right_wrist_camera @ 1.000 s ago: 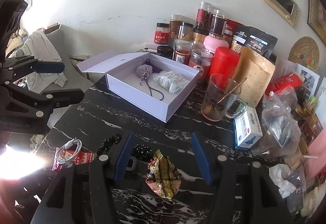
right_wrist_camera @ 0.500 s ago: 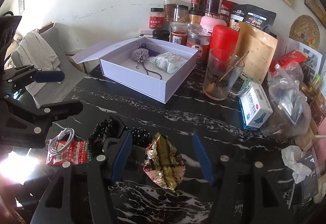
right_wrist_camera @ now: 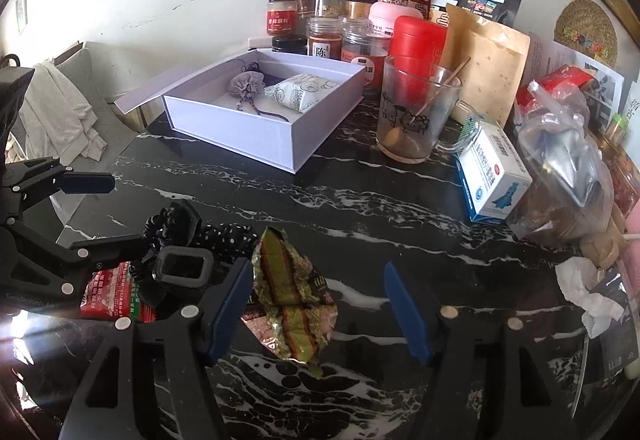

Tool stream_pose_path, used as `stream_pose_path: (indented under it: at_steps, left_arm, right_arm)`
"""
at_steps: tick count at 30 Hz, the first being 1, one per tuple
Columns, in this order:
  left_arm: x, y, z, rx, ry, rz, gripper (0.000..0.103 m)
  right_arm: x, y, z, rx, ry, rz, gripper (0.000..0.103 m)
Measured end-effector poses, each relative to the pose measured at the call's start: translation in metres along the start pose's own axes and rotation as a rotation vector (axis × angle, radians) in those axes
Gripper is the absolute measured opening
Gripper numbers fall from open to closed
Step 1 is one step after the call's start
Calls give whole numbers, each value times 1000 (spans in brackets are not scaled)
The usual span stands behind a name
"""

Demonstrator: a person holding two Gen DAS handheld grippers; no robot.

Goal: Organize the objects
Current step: 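Grasp the green-gold snack bag with the right tool while the left tool grasps the black fabric item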

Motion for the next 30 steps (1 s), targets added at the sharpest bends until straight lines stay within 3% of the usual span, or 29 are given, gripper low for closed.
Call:
stream_pose_path:
  at_steps: [8, 13, 21, 30]
  left_arm:
    - [20, -3, -7, -3, 34, -43, 80]
    - [36, -5, -10, -8, 59, -71, 69]
    - [47, -11, -9, -6, 73, -114, 38]
    - [42, 3, -11, -27, 83, -93, 34]
  right_arm:
    - [12, -1, -6, 31, 24, 64, 70]
    - [22, -1, -8, 47, 45, 98, 70]
    - [24, -4, -9, 75, 46, 134, 66]
    - [16, -13, -12, 72, 44, 89, 62]
Point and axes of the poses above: each gripper's, at about its wrist camera, not at the fingertips, and x roughly the way its jaws point, y to its left, z to its top, the point moved 6 cm from there along x, roughly the way its jaws point, and after that the axes turned 5 degrees about x, right-handed, at the moved point
